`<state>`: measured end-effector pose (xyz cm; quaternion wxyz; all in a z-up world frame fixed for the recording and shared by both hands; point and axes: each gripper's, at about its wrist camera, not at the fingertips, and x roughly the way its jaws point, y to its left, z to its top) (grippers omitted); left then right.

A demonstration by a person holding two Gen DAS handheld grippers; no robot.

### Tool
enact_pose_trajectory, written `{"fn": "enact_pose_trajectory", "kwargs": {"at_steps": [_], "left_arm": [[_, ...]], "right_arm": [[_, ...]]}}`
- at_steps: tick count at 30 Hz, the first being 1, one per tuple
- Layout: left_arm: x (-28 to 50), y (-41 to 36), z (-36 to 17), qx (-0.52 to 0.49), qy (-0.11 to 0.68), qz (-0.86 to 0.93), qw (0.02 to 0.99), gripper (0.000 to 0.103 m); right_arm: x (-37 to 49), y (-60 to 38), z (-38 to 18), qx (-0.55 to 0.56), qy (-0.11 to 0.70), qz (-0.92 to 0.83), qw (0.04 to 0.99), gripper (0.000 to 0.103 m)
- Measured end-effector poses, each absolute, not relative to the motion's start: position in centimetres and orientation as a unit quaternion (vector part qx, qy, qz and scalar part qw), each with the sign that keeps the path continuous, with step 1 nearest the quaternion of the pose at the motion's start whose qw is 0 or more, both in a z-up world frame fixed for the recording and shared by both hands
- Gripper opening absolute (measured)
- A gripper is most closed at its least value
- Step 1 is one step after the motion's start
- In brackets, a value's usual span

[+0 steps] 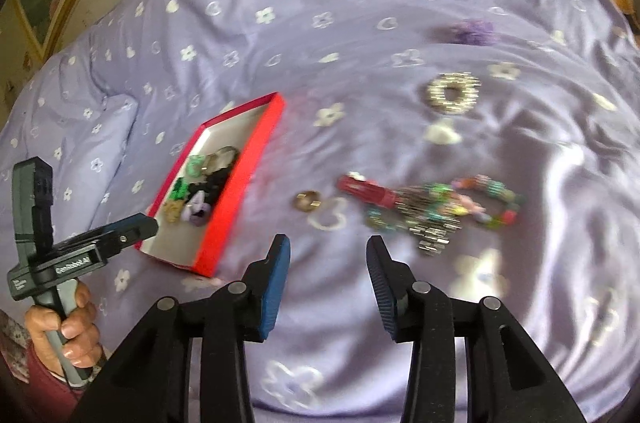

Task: Organize jewelry
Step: 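Grasp the gold ring with the left tool while the right grasps the beaded bracelet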

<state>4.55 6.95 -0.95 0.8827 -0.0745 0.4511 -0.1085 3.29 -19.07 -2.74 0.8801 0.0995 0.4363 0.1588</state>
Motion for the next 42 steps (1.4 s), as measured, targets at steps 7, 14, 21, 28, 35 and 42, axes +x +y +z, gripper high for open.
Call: {"fn": "enact_pose_trajectory", "kwargs": {"at_steps": [7, 14, 21, 28, 35, 42], "left_arm": [[5.3, 2.6, -1.3, -0.044, 0.461, -0.135, 0.876, 0.054], [6.7, -0.6, -2.0, -0.017, 0.472, -0.151, 0.869, 0.054], [8.8, -2.5, -3.1, -0.002, 0.482, -0.157, 0.862, 0.054], [10.9, -3.9, -4.6, 0.005, 0.494, -0.156, 0.855, 0.054], [12.8, -5.4, -6.0, 0.019, 0.505, -0.156, 0.848, 0.054], [13.9, -6.2, -7.7, 0.027, 0.518, -0.160, 0.840, 0.041]], "right_arm": [[2.4, -23.3, -3.3, 0.114, 0.433, 0.125, 0.885, 0.042], [3.2, -26.0, -3.7, 0.123, 0.429, 0.105, 0.889, 0.042], [5.0, -27.4, -4.4, 0.121, 0.432, 0.096, 0.889, 0.042], [6.3, -27.3, -4.9, 0.105, 0.436, 0.099, 0.889, 0.041], [8.8, -27.4, -6.5, 0.087, 0.455, 0.086, 0.882, 0.040], [9.7, -27.7, -8.0, 0.091, 0.462, 0.078, 0.879, 0.014]]}}
